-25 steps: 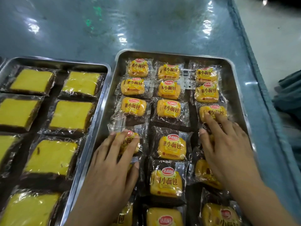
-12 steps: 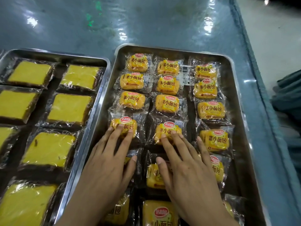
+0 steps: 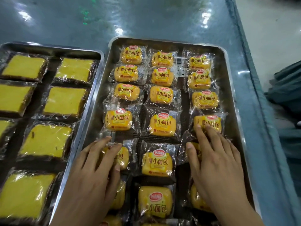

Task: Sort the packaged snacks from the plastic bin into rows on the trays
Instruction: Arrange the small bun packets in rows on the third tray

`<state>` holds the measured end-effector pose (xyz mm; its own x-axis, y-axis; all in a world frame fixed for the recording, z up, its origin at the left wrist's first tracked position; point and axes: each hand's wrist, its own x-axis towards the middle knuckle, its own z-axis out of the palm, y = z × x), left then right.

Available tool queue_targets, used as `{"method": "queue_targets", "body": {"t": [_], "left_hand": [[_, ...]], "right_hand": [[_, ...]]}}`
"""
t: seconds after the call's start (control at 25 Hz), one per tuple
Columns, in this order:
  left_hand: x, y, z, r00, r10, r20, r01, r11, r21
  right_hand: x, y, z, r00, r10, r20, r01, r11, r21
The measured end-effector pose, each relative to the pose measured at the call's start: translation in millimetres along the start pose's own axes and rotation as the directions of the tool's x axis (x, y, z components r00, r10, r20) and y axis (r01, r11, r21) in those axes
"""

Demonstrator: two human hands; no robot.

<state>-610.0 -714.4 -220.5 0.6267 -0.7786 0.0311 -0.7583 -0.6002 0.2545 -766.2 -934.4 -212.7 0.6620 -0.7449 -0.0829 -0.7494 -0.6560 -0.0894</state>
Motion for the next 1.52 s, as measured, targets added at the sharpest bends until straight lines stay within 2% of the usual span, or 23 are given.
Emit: {"method": "queue_targets", "body": {"t": [0.12,0.28,0.36,0.56,0.68,0.8,0.92,1.0,1.12,1.28,1.52], "left_hand": [[-16.3,2.2,-3.3,1.000,-0.011,0.025,0.012,1.000,-0.007],[-28.2,5.0,-1.3,0.989,-0.014,0.148,0.013,1.000,0.007],[-32.1,5.4,-0.6,0.979,0.000,0.204,-0.004,1.000,0.019],[-28.0,-1.1,1.7,0.967,0.017,0.253,-0.024,0.999,0.023],[-23.0,-3.6,1.6,0.962,0.019,0.272,-0.030,0.999,0.037],[-23.2,-0.1,-2.2,0.960,0.001,0.279,-0.011,0.999,0.036],[-25.7,16.3,-11.6,0.959,0.021,0.283,-0.027,0.999,0.020],[-30.4,33.8,-15.6,0.949,0.087,0.303,-0.080,0.996,-0.034],[-36.8,60.5,-13.3,0.916,0.170,0.363,-0.145,0.985,-0.097],[-24.4,75.9,-5.0,0.889,0.161,0.428,-0.142,0.987,-0.076],[-14.2,78.4,3.7,0.886,0.159,0.436,-0.141,0.987,-0.074]], "right_hand": [[-2.6,-6.0,-6.5,0.999,-0.038,-0.037,0.040,0.997,0.065],[-48.8,-35.3,-2.8,0.949,-0.314,-0.042,0.316,0.939,0.137],[-68.0,-44.8,5.4,0.930,-0.366,-0.001,0.365,0.927,0.083],[-70.1,-50.1,12.3,0.924,-0.360,0.131,0.356,0.933,0.058],[-67.0,-48.2,6.9,0.916,-0.375,0.142,0.367,0.927,0.077],[-60.4,-26.4,-6.0,0.964,-0.264,0.042,0.259,0.961,0.094],[-49.9,-3.4,-7.2,0.979,-0.171,0.114,0.166,0.985,0.046],[-44.0,5.7,-2.0,0.963,-0.190,0.189,0.187,0.982,0.035],[-45.7,19.6,-3.7,0.955,-0.222,0.194,0.212,0.975,0.069],[-54.8,33.1,-6.7,0.949,-0.263,0.173,0.252,0.964,0.084],[-58.6,41.1,1.1,0.930,-0.308,0.202,0.308,0.951,0.033]]}}
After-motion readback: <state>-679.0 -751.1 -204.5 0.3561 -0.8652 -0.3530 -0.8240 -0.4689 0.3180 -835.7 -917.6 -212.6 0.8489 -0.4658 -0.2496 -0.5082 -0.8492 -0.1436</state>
